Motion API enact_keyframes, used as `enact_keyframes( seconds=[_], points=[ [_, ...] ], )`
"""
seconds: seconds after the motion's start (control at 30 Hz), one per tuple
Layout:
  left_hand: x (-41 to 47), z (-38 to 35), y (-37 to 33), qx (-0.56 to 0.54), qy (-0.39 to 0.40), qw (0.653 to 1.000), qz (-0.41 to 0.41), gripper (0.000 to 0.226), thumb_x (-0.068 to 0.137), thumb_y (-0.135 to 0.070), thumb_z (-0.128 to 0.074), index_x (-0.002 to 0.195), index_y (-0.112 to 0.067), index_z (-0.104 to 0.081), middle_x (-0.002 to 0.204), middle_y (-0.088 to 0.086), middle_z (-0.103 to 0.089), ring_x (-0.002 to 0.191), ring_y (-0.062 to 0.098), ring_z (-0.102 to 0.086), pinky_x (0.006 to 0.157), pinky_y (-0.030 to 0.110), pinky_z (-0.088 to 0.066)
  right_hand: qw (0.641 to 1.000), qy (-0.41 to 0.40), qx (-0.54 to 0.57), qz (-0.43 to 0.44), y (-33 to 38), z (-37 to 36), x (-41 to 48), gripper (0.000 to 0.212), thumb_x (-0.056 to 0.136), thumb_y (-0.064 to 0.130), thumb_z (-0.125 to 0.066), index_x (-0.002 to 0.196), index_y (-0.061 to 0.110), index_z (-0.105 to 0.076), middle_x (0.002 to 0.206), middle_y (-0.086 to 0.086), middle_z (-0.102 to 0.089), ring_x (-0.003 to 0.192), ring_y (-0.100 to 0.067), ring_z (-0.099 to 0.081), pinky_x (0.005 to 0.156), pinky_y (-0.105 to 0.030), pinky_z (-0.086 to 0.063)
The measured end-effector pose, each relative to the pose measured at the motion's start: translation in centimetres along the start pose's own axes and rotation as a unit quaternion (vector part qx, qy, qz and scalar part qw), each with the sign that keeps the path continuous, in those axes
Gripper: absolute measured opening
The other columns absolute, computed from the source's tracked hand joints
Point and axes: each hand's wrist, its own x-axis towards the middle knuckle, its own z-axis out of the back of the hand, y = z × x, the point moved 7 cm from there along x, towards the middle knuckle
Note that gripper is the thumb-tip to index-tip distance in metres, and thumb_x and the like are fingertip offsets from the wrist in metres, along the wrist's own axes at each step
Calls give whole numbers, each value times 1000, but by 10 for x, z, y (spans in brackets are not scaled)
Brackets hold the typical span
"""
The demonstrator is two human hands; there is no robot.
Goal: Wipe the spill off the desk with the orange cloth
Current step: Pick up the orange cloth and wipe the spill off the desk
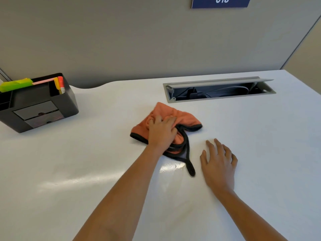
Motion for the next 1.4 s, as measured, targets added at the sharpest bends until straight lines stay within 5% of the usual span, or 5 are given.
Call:
enact_keyframes(
  seconds=[0.23,0.63,1.0,1.17,1.4],
  points=[
    [-70,20,24,8,-35,999,-38,45,85,-33,-37,126,-27,-53,118,-7,-66,98,26,-57,89,47,-45,1000,12,15,3,-1,1,-1,41,96,33,-40,135,21,-47,146,-4,-43,133,-29,-39,109,-45,-28],
    [3,4,19,26,7,999,19,45,92,-33,-37,136,-23,-41,135,-3,-54,118,31,-41,95,45,-31,999,5,47,-8,-2,-1,2,39,99,27,-32,135,22,-46,147,-1,-41,134,-25,-35,112,-42,-23],
    [-110,12,-38,-5,64,995,-72,54,87,-42,-26,138,-30,-39,143,-11,-46,121,26,-45,101,49,-34,921,-68,362,-124,-19,26,-3,34,99,22,-33,129,17,-48,132,-8,-52,124,-25,-43,103,-35,-33],
    [-130,52,7,-44,-9,998,-40,50,91,-47,-25,134,-31,-45,141,-10,-48,128,15,-43,103,36,-29,933,-65,344,85,59,66,-10,26,96,25,-44,116,17,-60,121,-1,-61,115,-18,-54,101,-33,-41],
    [-180,68,114,-57,-73,986,138,44,94,-41,-30,131,-27,-49,142,-6,-47,134,13,-38,107,34,-23,959,184,14,218,131,-2,-55,116,60,86,2,150,15,-15,160,-11,-7,147,-31,-3,115,-54,0]
  ],
)
